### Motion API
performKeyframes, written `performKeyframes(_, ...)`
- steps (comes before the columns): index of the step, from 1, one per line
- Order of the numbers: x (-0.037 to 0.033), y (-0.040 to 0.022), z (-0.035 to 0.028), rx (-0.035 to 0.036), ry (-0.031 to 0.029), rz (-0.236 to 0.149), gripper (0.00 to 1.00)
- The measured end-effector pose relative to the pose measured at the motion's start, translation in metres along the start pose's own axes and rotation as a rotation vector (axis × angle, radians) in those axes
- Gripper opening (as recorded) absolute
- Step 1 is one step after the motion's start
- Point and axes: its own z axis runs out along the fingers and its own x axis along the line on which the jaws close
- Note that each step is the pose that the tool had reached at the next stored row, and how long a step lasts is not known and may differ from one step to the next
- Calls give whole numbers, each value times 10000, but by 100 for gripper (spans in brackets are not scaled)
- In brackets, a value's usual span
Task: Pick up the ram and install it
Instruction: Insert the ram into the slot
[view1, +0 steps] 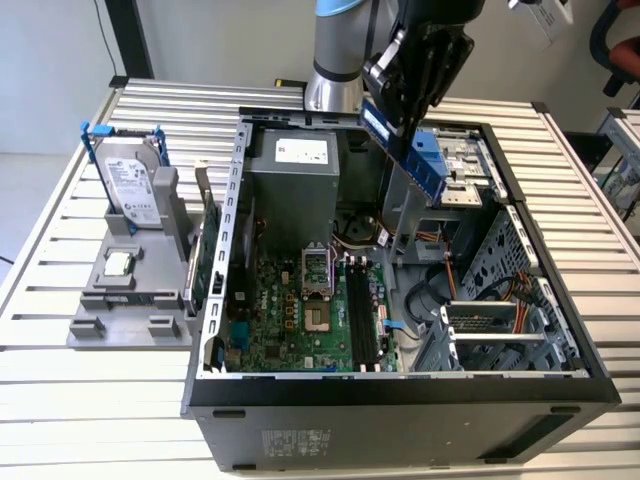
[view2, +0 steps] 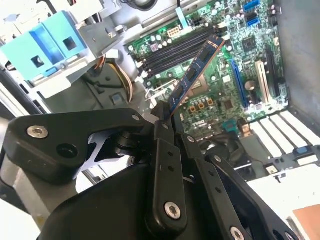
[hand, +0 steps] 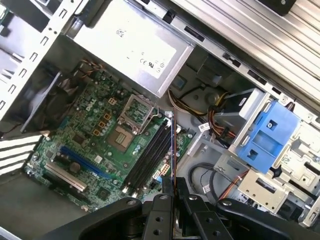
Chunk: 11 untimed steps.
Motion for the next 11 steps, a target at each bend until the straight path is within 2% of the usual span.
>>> performKeyframes(11,0,0,-1,44,-51,1400,0)
